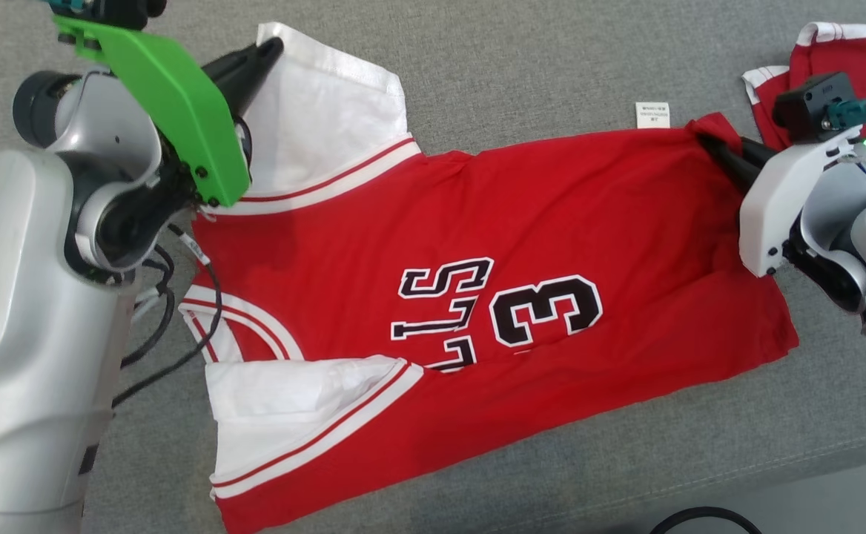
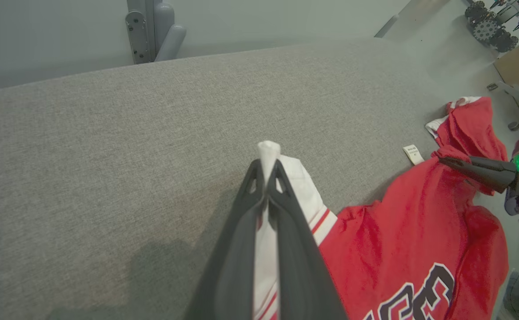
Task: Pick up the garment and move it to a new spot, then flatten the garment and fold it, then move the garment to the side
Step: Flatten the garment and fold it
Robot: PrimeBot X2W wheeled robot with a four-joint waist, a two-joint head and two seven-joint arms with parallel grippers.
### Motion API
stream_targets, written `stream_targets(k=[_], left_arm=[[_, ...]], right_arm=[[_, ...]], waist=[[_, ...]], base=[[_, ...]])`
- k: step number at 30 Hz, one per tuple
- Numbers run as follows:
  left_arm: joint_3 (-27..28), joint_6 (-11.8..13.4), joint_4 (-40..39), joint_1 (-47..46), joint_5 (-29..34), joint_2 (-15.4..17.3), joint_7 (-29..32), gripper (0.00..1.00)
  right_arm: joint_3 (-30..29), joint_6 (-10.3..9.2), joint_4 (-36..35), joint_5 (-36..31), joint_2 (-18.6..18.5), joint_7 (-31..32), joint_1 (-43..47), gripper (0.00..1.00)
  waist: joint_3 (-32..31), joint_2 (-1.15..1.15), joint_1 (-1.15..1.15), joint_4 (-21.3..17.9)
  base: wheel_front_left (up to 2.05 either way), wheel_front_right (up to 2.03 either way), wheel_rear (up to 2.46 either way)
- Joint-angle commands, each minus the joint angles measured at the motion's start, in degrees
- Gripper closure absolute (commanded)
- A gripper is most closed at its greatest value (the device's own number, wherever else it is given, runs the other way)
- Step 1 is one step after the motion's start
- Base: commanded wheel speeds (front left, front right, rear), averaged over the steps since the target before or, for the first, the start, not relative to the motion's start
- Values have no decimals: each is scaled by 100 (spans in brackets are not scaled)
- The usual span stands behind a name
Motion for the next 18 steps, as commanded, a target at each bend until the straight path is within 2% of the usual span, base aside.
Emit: stream_targets(k=[1,5,6,10,18], left_arm=[[47,16,-384,325,-106,84,38,100],[202,220,-1498,1009,-367,157,42,100],[288,361,-2032,1340,-466,166,52,100],[416,593,-2962,1944,-626,229,65,100],[440,877,-4070,3132,-733,262,-68,100]], right_arm=[[32,-12,-59,-57,-86,-137,189,100],[45,-12,-61,-179,-294,-404,485,100],[52,-12,-39,-288,-351,-539,594,100],[23,-12,63,-663,-409,-940,672,100],[-46,-12,348,-1303,-319,-1634,771,100]], waist=[[-321,0,0,153],[-574,0,0,292],[-657,0,0,367],[-765,0,0,495],[-893,0,0,648]], base=[[0,0,0],[0,0,0],[0,0,0],[0,0,0],[0,0,0]])
